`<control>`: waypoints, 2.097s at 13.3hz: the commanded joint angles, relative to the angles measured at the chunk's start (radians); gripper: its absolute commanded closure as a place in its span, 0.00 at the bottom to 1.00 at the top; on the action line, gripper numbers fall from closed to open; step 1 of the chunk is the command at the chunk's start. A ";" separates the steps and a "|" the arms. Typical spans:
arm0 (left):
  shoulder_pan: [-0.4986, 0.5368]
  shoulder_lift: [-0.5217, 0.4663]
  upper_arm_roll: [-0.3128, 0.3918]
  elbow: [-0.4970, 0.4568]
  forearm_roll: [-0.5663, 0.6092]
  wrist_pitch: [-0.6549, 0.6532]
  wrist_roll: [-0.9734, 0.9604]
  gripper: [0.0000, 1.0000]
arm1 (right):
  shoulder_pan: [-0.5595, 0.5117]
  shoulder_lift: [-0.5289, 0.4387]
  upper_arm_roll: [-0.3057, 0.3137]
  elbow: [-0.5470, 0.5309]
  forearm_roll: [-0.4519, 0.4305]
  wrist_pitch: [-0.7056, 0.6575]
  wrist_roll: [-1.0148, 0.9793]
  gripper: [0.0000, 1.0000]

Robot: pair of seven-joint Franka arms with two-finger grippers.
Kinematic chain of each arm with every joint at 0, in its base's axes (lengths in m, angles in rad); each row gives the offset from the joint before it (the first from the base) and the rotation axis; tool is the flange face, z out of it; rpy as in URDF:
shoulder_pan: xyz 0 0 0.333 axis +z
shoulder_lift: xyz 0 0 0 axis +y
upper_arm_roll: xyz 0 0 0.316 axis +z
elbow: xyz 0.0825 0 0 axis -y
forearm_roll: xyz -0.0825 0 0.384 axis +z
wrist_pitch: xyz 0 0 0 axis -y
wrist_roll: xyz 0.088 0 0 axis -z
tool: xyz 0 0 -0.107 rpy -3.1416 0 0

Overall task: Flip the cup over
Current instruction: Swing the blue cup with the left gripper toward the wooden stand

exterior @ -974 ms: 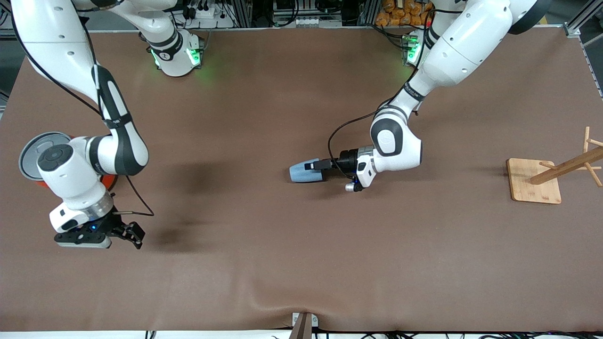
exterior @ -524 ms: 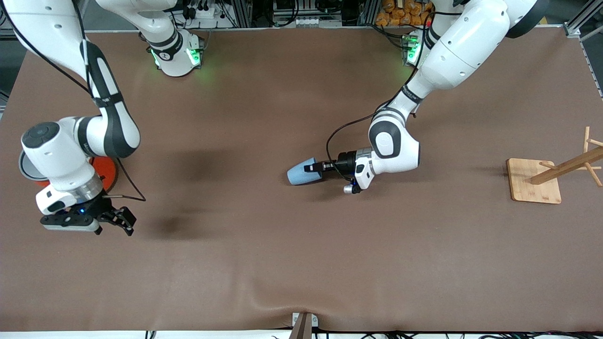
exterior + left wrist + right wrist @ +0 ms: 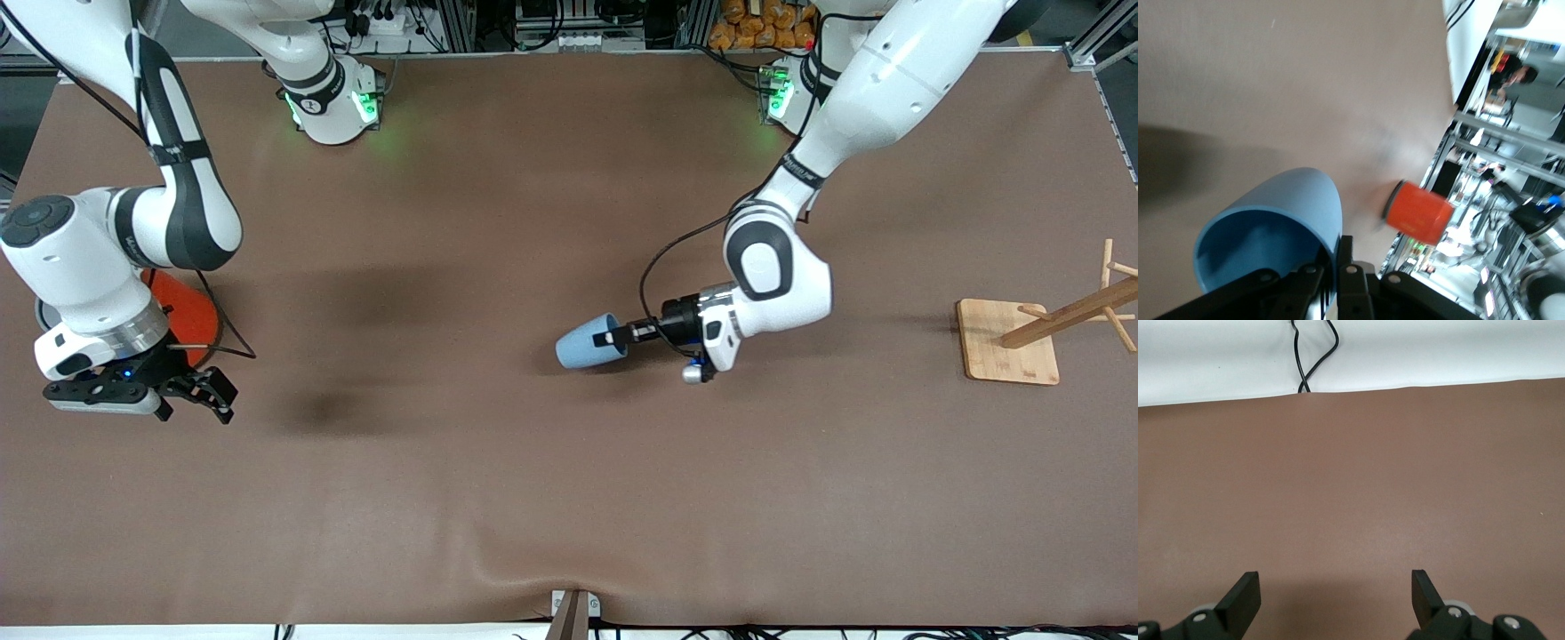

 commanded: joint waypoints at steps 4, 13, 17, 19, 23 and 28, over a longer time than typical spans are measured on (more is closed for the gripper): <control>0.084 -0.107 0.076 -0.005 0.148 0.055 -0.141 1.00 | -0.021 -0.090 0.016 -0.030 -0.014 -0.110 0.000 0.00; 0.081 -0.018 0.326 0.243 1.185 0.042 -0.677 1.00 | -0.036 -0.199 0.016 -0.008 -0.014 -0.355 0.000 0.00; 0.101 -0.030 0.388 0.266 1.310 -0.059 -0.668 1.00 | -0.036 -0.228 0.016 -0.005 -0.013 -0.408 0.004 0.00; 0.136 -0.032 0.388 0.260 1.381 -0.083 -0.663 1.00 | -0.036 -0.244 0.016 -0.002 -0.013 -0.438 0.004 0.00; 0.254 -0.020 0.385 0.226 1.452 -0.083 -0.504 1.00 | -0.047 -0.248 0.016 0.089 -0.005 -0.608 0.004 0.00; 0.279 -0.023 0.386 0.223 1.454 -0.086 -0.462 1.00 | -0.049 -0.247 0.016 0.215 0.000 -0.791 0.011 0.00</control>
